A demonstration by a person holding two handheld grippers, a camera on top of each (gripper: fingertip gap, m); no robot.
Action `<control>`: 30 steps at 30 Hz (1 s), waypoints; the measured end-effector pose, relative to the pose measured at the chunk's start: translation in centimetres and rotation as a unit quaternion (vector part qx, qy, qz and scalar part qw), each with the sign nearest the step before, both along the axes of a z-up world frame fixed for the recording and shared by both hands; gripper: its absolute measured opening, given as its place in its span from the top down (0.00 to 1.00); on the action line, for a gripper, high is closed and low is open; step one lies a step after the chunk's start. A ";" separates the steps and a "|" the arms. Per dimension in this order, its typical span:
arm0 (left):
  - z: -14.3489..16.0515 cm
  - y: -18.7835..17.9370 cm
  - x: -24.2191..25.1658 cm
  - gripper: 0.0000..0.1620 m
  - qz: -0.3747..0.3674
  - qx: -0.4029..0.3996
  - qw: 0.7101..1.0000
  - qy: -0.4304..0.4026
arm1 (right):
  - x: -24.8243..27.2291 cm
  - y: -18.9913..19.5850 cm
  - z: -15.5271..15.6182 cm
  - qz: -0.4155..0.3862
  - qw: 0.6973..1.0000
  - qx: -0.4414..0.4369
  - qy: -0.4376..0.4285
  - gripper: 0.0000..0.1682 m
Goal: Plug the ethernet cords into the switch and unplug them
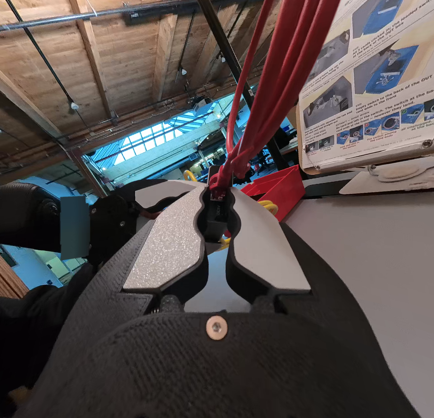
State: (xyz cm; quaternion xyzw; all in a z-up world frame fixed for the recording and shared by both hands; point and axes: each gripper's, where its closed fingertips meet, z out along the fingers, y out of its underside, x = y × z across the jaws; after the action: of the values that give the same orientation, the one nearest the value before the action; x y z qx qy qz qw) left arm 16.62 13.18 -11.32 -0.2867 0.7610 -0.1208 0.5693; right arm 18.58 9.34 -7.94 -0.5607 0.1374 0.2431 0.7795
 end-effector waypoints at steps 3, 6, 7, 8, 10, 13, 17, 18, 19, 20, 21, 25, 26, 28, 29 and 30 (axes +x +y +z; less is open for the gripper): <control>0.7 -0.5 0.1 0.65 -0.006 0.012 1.000 -0.020 | 0.4 -0.3 0.5 0.029 0.998 0.028 0.053 0.92; 1.0 -1.0 0.1 0.65 -0.016 0.016 0.999 -0.024 | 0.9 -0.6 0.3 0.061 0.989 0.058 0.119 0.92; 0.8 -1.2 0.1 0.65 -0.024 -0.004 0.999 -0.020 | 1.0 -0.7 0.1 0.062 0.989 0.058 0.123 0.92; 0.7 -1.5 0.1 0.65 -0.038 -0.035 0.998 -0.019 | 1.1 -0.8 0.1 0.058 0.989 0.057 0.122 0.92; 0.8 -2.1 0.0 0.65 -0.071 -0.080 0.994 -0.021 | 1.3 -0.9 0.0 0.068 0.987 0.058 0.137 0.92; 0.6 -2.1 0.1 0.65 -0.075 -0.086 0.993 -0.031 | 1.3 -0.9 0.0 0.067 0.983 0.063 0.156 0.92; 0.8 -2.2 0.1 0.65 -0.096 -0.078 0.990 -0.064 | 1.1 -1.1 0.2 0.083 0.975 0.088 0.189 0.91; 0.8 -2.3 0.2 0.65 -0.100 -0.072 0.989 -0.078 | 1.1 -1.2 0.3 0.082 0.975 0.089 0.188 0.91; 0.8 -2.4 0.2 0.65 -0.105 -0.071 0.988 -0.092 | 1.0 -1.3 0.5 0.082 0.975 0.090 0.183 0.91; 0.9 -2.5 0.2 0.65 -0.110 -0.075 0.986 -0.103 | 1.0 -1.3 0.6 0.082 0.976 0.090 0.183 0.92; 0.9 -2.6 0.3 0.65 -0.114 -0.080 0.984 -0.112 | 1.0 -1.4 0.7 0.082 0.976 0.092 0.181 0.92; 1.3 -3.1 0.6 0.65 -0.123 -0.115 0.977 -0.133 | 1.3 -1.7 1.0 0.075 0.976 0.094 0.183 0.91; 1.2 -3.2 0.7 0.64 -0.119 -0.120 0.977 -0.134 | 1.4 -1.7 0.9 0.074 0.976 0.093 0.183 0.91; 1.3 -3.1 1.0 0.62 -0.102 -0.116 0.978 -0.140 | 1.4 -1.7 0.9 0.072 0.976 0.092 0.186 0.91; 1.2 -3.0 1.2 0.62 -0.093 -0.105 0.980 -0.141 | 1.3 -1.6 0.8 0.073 0.976 0.089 0.184 0.91; 1.1 -2.9 1.3 0.62 -0.084 -0.092 0.982 -0.139 | 1.2 -1.6 0.7 0.069 0.977 0.086 0.183 0.92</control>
State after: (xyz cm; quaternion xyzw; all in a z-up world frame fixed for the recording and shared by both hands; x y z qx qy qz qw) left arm 17.93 10.28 -10.24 -0.2536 0.6814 -0.2767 0.6283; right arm 19.80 7.76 -7.23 -0.4455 0.2169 0.4059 0.7679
